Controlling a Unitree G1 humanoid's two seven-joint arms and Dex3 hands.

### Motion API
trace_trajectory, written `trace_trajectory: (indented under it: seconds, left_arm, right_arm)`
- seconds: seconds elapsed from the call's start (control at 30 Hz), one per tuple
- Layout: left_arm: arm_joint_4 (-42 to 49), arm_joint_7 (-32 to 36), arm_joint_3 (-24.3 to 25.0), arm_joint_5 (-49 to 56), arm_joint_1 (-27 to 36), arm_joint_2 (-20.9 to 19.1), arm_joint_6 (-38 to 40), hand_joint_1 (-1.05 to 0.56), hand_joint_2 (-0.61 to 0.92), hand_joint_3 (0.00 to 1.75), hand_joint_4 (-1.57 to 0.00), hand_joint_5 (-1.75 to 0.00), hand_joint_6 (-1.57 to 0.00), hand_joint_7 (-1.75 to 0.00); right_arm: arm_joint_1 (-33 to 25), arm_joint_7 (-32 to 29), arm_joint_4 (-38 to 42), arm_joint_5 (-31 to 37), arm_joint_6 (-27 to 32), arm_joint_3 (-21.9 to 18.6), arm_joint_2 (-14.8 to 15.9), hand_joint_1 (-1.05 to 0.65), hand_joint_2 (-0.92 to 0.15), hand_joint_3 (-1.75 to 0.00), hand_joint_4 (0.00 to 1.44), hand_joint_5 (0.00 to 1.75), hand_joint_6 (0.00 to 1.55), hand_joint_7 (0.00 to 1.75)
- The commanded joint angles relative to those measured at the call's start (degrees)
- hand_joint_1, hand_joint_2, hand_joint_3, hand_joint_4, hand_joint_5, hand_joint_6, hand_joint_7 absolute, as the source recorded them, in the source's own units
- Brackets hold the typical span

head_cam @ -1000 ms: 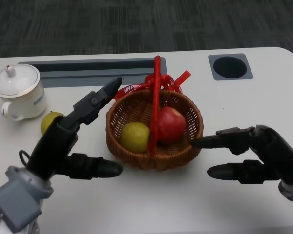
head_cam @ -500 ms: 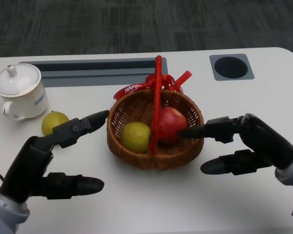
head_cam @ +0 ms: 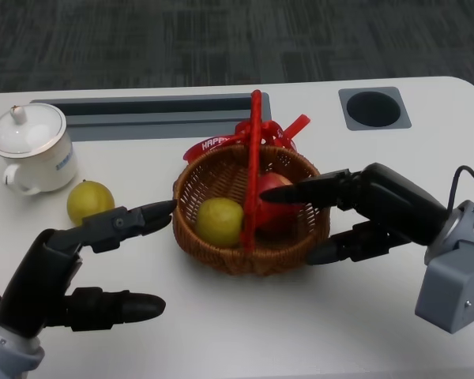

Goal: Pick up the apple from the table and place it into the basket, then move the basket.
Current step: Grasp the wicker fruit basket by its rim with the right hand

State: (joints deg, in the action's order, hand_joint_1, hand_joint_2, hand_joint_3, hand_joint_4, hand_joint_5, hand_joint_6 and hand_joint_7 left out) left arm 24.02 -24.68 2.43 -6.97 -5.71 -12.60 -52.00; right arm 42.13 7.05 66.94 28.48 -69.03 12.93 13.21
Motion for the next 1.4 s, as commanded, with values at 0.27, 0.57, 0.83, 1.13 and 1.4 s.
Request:
trace_trajectory:
  seconds: [0.27,0.57,0.83,1.13,1.4]
  left_arm:
    - [-0.4,1.2,0.3,0.5,0.9,0.2,-0.2,-0.69,0.77,0.0,-0.77,-0.02,-0.69,-0.01]
    - [-1.0,1.5,0.2,0.1,1.1,0.6,0.7,-0.69,0.76,0.0,-0.78,-0.01,-0.71,-0.01]
    - [-1.7,2.3,0.3,0.7,1.3,1.4,0.4,-0.68,0.76,0.0,-0.8,-0.01,-0.71,-0.01]
    - [-2.4,3.4,0.2,1.0,1.7,2.1,0.2,-0.67,0.76,0.0,-0.82,-0.02,-0.73,-0.01]
    - [-2.2,3.5,0.0,0.4,1.3,3.1,-0.3,-0.65,0.75,0.0,-0.84,-0.02,-0.74,-0.01]
  right_arm:
    - [1.9,-5.9,4.3,4.1,4.5,5.2,1.2,-0.6,-0.83,-0.01,0.7,0.01,0.59,0.01]
    - [0.3,-9.3,5.3,7.3,5.8,10.3,1.1,-0.61,-0.84,0.0,0.72,0.01,0.61,0.01]
    - [0.6,-9.2,6.2,7.8,7.7,13.1,-0.1,-0.59,-0.83,0.0,0.76,0.02,0.63,0.01]
    - [4.0,-7.2,6.6,9.7,11.4,18.1,-1.0,-0.62,-0.89,-0.02,0.8,0.02,0.63,0.0]
    - [9.0,-5.3,8.1,11.7,16.6,21.6,-1.9,-0.59,-0.9,0.0,0.87,0.03,0.67,0.02]
